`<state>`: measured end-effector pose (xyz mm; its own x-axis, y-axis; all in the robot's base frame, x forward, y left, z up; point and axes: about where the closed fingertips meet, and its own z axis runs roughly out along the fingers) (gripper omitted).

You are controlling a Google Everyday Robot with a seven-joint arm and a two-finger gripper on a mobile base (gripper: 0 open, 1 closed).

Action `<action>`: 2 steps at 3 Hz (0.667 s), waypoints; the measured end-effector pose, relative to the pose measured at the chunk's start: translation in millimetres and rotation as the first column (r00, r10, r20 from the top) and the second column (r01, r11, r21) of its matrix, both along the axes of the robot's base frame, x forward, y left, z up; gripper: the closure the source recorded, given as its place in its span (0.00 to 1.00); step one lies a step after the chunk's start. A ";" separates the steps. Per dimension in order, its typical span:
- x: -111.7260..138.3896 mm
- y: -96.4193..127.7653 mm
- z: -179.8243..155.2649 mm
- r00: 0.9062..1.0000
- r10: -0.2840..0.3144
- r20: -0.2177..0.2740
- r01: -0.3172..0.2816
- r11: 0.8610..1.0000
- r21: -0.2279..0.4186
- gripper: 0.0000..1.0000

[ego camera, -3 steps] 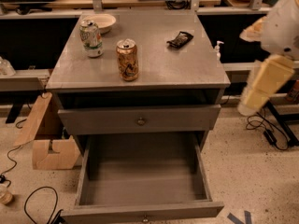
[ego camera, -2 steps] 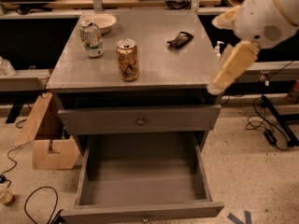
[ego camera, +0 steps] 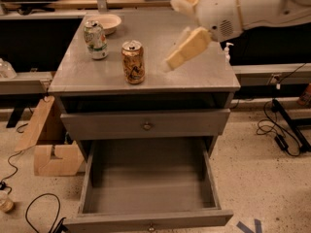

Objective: Place orange can into middle drawer

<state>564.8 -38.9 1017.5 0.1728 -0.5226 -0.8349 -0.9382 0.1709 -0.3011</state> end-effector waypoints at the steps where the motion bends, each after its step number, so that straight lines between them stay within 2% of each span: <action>1: -2.0 17.8 10.3 1.000 0.023 0.010 -0.024 0.999 0.045 0.00; 2: -1.9 17.1 9.5 1.000 0.023 0.009 -0.023 0.999 0.042 0.00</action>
Offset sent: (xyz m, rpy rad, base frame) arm -0.0019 0.0205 0.0116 0.0553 -0.0107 0.0272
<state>563.0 -21.9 1027.0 0.1917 -0.4830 -0.8544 -0.9393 0.1621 -0.3023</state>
